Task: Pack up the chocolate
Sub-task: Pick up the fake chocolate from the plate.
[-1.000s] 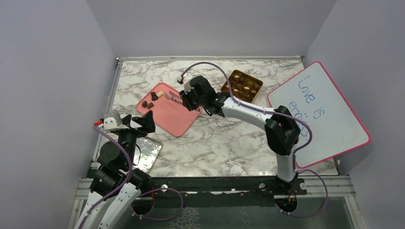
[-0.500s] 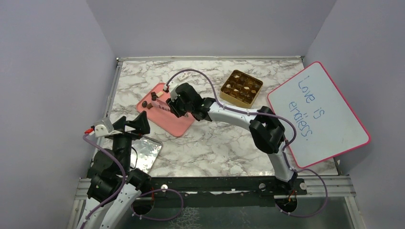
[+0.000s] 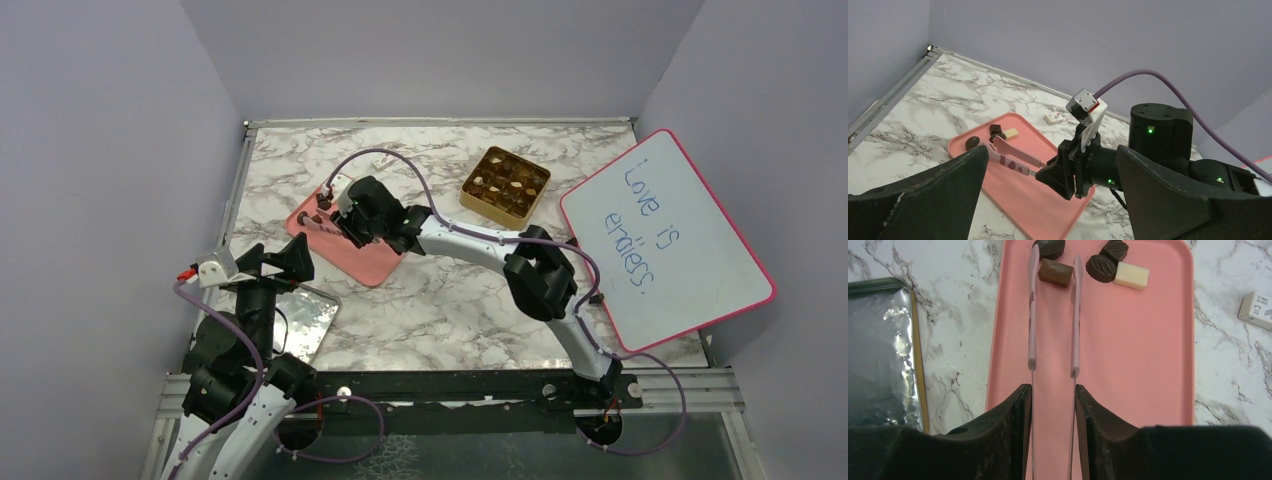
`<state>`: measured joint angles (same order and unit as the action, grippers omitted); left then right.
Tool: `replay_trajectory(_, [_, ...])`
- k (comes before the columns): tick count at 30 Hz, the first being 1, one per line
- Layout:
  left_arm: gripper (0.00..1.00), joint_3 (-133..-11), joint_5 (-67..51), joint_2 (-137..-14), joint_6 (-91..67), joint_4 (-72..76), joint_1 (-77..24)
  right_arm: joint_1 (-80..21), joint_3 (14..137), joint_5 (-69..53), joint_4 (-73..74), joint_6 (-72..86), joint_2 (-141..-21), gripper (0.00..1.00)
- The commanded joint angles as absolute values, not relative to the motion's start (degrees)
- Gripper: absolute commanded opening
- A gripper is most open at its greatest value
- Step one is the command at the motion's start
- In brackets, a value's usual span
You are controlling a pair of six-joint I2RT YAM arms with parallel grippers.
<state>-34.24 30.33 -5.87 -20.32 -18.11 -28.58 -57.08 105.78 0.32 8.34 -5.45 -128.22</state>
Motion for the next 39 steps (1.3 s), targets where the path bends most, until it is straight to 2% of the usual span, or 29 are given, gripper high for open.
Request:
replay_trajectory(1, [0.99, -33.8, 31.0, -5.8, -20.0, -17.5, -28.3, -58.7, 110.5, 4.0, 11.6, -7.6, -131.4, 0.4])
replay_trajectory(20, [0.99, -33.8, 30.5, -6.9, -19.6, -17.1, -28.3, -59.4, 117.4, 7.5, 16.0, -9.0, -136.2, 0.42])
replay_trajectory(26, [0.99, -33.8, 30.6, -6.4, -19.4, -17.1, -28.3, -59.4, 117.5, 7.2, 16.1, -9.3, -136.4, 0.34])
replay_trajectory(36, [0.99, -33.7, 29.1, -7.7, -19.5, -16.5, -28.3, -59.4, 113.4, 7.6, 17.2, -7.5, -132.1, 0.31])
replay_trajectory(39, [0.99, -33.7, 28.5, -7.9, -19.5, -16.6, -28.3, -59.4, 108.6, 8.5, 17.7, -5.6, -127.5, 0.3])
